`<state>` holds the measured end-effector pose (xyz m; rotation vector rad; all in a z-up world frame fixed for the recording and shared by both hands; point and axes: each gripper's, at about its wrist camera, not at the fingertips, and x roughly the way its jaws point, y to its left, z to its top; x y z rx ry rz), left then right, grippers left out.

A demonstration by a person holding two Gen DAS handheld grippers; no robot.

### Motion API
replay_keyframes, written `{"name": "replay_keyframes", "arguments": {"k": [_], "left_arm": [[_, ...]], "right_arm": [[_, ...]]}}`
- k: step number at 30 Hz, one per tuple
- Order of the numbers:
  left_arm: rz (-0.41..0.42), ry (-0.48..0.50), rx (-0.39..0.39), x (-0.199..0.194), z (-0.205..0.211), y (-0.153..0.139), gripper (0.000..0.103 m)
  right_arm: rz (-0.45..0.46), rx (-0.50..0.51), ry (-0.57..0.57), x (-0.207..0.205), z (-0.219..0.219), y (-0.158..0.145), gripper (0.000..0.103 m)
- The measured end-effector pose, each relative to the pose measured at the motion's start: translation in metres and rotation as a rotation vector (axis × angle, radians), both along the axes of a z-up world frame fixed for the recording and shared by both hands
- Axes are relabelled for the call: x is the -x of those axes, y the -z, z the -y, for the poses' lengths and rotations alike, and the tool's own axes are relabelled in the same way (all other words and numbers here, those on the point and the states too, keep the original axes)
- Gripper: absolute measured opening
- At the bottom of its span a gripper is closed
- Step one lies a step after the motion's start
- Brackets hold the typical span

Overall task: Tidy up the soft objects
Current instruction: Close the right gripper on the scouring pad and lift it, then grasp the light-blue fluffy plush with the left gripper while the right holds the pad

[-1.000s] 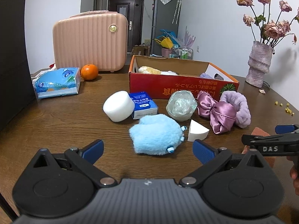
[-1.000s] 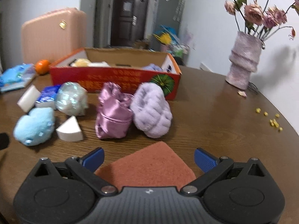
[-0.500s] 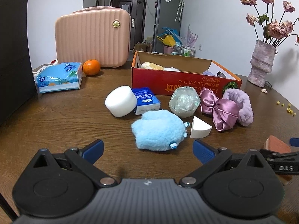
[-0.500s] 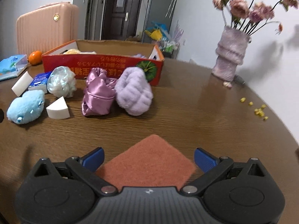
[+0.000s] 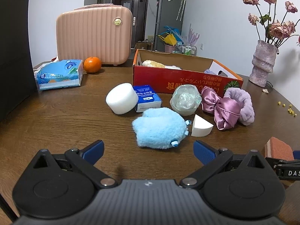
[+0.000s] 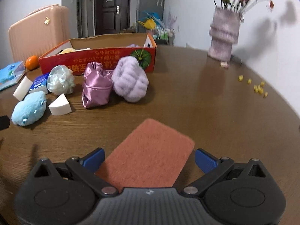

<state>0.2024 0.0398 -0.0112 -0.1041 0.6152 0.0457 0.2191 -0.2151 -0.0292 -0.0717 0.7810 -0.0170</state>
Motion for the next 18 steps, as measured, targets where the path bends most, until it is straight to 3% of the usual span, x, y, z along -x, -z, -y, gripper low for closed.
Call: {"name": "replay_keyframes", "arguments": {"k": [4,12,18], "left_arm": [[-0.003,0.000,0.002,-0.001,0.000,0.001,0.103],[-0.011,-0.010,-0.003,-0.002,0.000,0.002,0.103],[-0.014,-0.010,-0.011,-0.003,0.001,0.003,0.103]], "right_arm": [[-0.022,-0.066,0.003,0.000,0.005,0.007,0.096],[0.004,-0.050,-0.067,-0.013,-0.004,0.010,0.091],[0.115,-0.075,-0.151,-0.011,-0.011,-0.008,0.091]]}}
